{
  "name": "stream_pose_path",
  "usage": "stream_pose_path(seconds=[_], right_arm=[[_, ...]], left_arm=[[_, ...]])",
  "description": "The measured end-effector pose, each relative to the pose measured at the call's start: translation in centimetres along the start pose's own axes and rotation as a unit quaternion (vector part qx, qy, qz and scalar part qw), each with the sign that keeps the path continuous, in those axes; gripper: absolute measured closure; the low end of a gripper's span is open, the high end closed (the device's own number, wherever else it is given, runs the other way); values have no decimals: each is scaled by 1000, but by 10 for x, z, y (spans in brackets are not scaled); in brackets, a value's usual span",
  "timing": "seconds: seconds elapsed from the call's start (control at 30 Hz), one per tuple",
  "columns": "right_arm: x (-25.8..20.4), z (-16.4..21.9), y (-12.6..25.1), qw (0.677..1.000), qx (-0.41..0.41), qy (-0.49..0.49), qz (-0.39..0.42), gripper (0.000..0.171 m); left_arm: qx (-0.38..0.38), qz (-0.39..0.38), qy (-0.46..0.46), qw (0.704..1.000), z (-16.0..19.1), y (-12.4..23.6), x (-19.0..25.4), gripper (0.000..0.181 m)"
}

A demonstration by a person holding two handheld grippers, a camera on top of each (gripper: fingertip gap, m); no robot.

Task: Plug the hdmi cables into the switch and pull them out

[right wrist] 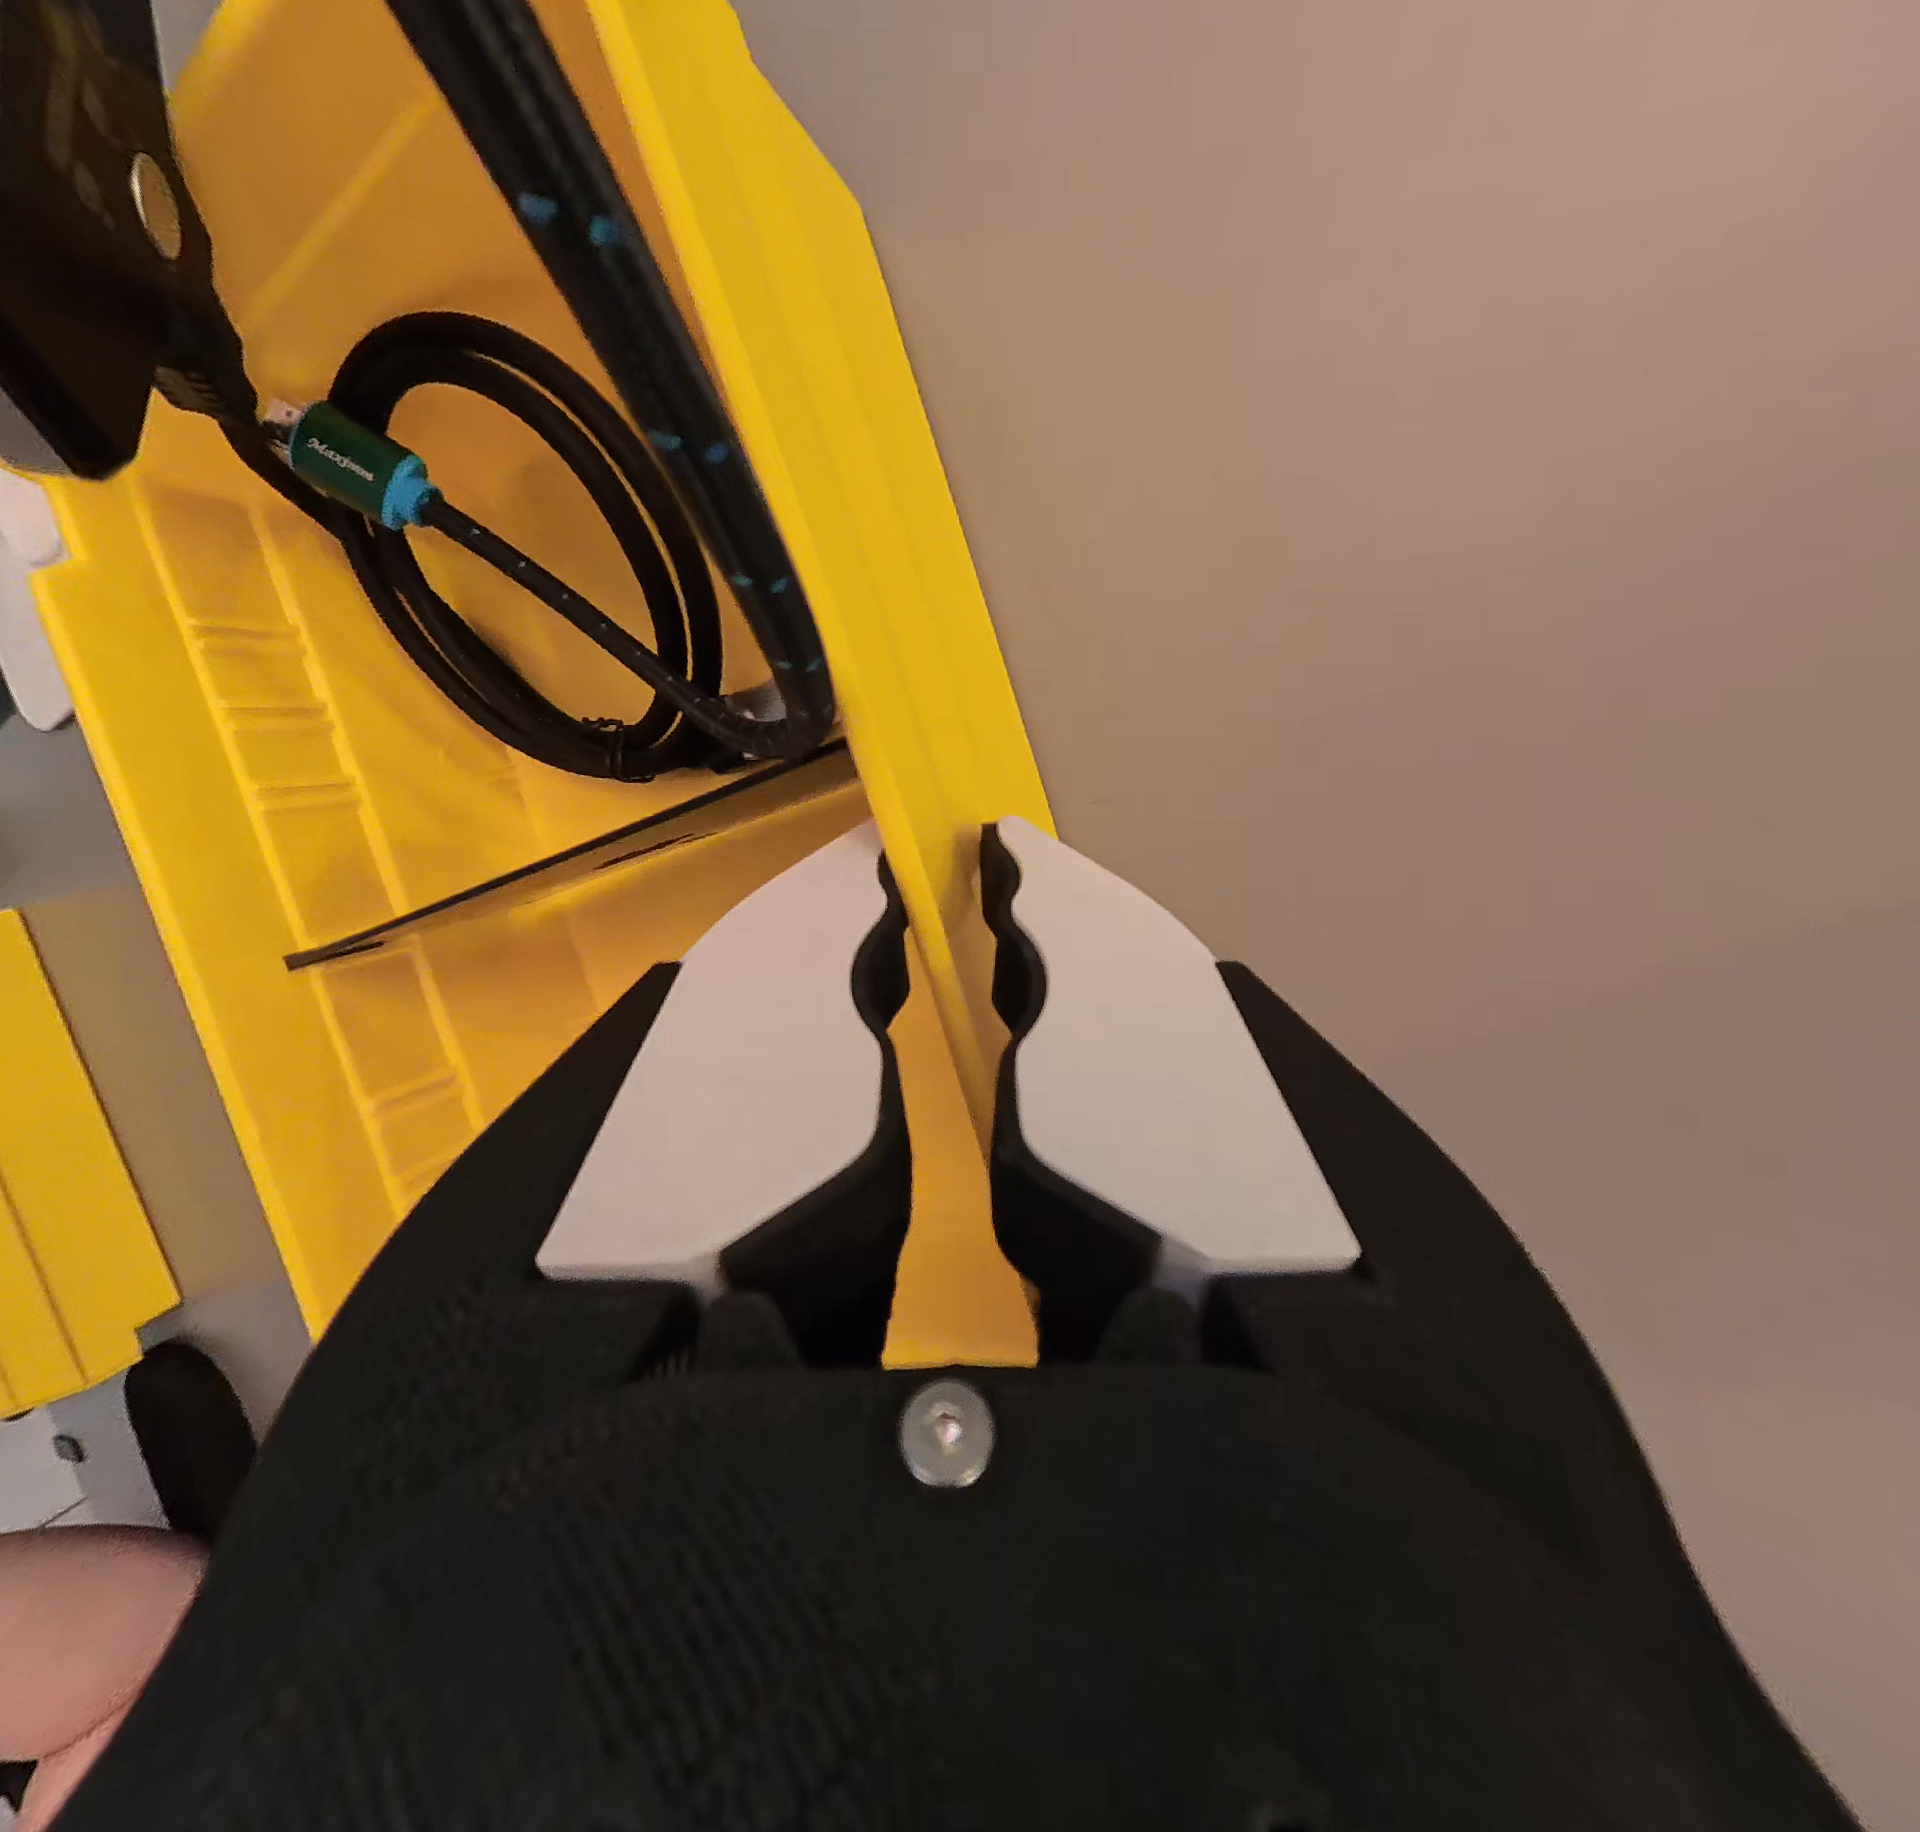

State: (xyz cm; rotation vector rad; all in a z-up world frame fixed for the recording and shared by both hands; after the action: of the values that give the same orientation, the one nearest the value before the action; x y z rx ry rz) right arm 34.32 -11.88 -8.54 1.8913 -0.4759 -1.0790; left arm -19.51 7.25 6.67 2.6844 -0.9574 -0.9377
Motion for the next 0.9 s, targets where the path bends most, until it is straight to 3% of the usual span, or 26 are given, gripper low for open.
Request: stream_pose_path(seconds=[0.2, 0.4, 0.57, 0.7, 0.9], right_arm=[[19, -1, 11, 1000, 1, -17, -3, 159], [18, -2, 10, 997, -4, 73, 10, 162], [14, -6, 7, 996, 3, 85, -26, 159], [10, -10, 22, 994, 28, 95, -47, 160], [-5, -32, 85, 975, 185, 121, -5, 153]], left_arm=[[-7, 14, -2, 1000, 2, -3, 5, 146], [-1, 28, 9, 1000, 0, 0, 4, 146], [-16, 20, 12, 1000, 5, 10, -16, 146], [-84, -45, 43, 995, 36, 43, -74, 153], [-221, 112, 103, 963, 110, 90, -80, 155]])
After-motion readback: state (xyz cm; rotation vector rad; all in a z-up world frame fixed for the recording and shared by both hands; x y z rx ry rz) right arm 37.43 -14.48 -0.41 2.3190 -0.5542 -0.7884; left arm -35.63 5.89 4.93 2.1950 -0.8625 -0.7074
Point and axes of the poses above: each gripper's, where its closed fingertips meet, y back along the fingers, z out of its underside, x = y × z across the jaws, the point moved 2 cm from there along y, back along the fingers, and after that the axes turned 12 degrees about -y, right-handed, at the moved point
